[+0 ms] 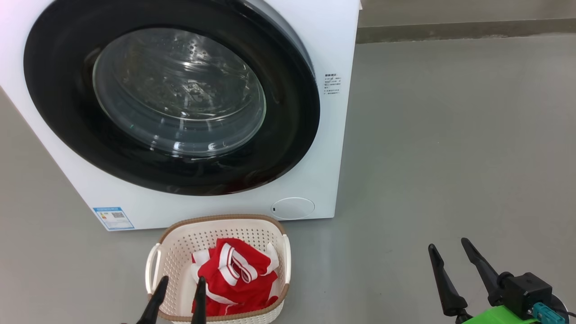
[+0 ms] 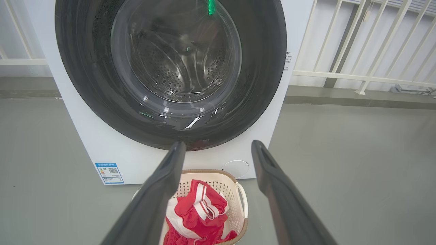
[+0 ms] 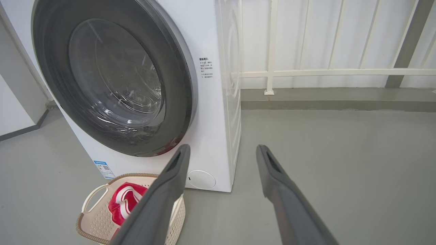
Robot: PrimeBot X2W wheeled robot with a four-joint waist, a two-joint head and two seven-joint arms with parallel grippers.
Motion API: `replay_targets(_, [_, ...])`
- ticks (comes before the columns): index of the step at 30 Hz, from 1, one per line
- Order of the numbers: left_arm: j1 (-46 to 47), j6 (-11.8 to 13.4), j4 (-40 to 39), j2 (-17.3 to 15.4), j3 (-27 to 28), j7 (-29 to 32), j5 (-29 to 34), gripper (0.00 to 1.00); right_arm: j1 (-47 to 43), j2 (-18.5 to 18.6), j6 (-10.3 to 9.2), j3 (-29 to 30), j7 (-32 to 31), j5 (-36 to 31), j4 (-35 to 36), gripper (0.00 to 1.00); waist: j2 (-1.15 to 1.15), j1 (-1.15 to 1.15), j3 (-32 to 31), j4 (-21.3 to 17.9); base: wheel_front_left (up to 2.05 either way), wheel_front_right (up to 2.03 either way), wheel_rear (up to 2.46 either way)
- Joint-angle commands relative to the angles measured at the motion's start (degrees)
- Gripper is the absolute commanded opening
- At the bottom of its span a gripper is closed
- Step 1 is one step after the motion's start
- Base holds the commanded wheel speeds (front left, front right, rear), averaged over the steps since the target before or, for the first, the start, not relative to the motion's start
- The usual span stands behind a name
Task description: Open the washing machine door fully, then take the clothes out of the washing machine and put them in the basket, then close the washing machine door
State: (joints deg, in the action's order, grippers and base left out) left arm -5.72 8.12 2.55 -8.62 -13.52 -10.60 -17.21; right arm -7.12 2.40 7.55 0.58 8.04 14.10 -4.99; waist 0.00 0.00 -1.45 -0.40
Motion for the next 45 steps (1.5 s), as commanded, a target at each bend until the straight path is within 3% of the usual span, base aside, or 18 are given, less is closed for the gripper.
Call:
replay_targets(1, [1.1, 0.4, -1.5, -0.9, 1.5, -0.1, 0.4, 1.0, 0.8, 0.5, -0.06, -1.1, -0.2, 0.5, 1.9, 1.0, 0.0, 0.0, 0.0, 0.0, 0.0, 0.0, 0.0])
replay_targets(36, [1.9, 1.1, -0.6, -1.3, 0.6, -1.6, -0.4, 1.0, 0.0, 0.5, -0.06, -1.1, -0.9, 0.5, 2.8, 1.0, 0.0, 0.0, 0.9, 0.0, 0.0, 0.0, 0.0])
replay_targets(37, [0.0, 0.7, 0.6, -0.7, -1.1, -0.9, -0.2, 0.0, -0.9, -0.2, 0.0, 0.1, -1.1, 0.2, 1.1, 0.0, 0.0, 0.0, 0.9, 0.0, 0.0, 0.0, 0.0])
replay_targets(45, [-0.4, 0.6, 5.8, 0.8, -1.5, -0.5, -0.7, 0.0, -2.2, -1.1, 0.0, -0.1, -1.1, 0.6, -4.8, 0.0, 0.0, 0.0, 1.0, -0.1, 0.0, 0.0, 0.0])
